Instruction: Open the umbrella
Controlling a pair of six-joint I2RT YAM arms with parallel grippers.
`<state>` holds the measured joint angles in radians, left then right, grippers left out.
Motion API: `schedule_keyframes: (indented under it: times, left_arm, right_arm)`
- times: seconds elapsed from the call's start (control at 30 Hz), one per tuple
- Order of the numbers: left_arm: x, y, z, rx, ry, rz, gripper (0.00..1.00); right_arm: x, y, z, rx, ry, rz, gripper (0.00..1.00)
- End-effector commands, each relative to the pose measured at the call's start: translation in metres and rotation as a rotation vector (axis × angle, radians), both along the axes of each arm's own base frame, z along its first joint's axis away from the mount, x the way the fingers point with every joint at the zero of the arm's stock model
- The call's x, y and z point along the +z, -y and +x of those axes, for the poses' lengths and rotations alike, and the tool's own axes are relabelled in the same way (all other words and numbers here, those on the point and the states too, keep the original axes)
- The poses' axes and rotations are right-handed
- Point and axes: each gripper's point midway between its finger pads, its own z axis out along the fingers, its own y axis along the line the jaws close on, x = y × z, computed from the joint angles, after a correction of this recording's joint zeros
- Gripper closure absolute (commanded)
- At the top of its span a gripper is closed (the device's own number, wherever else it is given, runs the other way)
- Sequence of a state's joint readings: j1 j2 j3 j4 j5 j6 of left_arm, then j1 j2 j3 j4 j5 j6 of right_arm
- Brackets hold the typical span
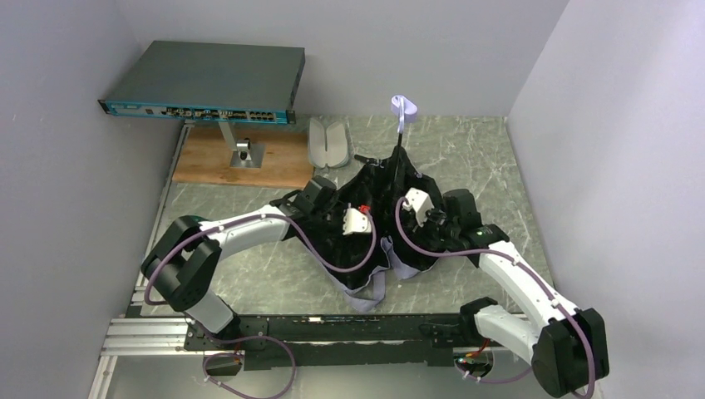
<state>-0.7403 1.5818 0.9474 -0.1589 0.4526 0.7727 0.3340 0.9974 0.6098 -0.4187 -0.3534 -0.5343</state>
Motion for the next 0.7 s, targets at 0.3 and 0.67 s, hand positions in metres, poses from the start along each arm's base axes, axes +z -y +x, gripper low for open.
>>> schedule_keyframes:
  times: [0.3,0.67]
  left_arm:
    - [-0.036,-0.081,0.003,0.014,-0.004,0.239,1.00]
    - [-0.037,-0.116,0.012,0.088,0.010,0.262,1.00]
  right_arm:
    - [-0.059,0.080,-0.020,0.014,-0.088,-0.288,0.67]
    - [-0.071,0.124,-0.028,-0.016,-0.206,-0.349,0.70]
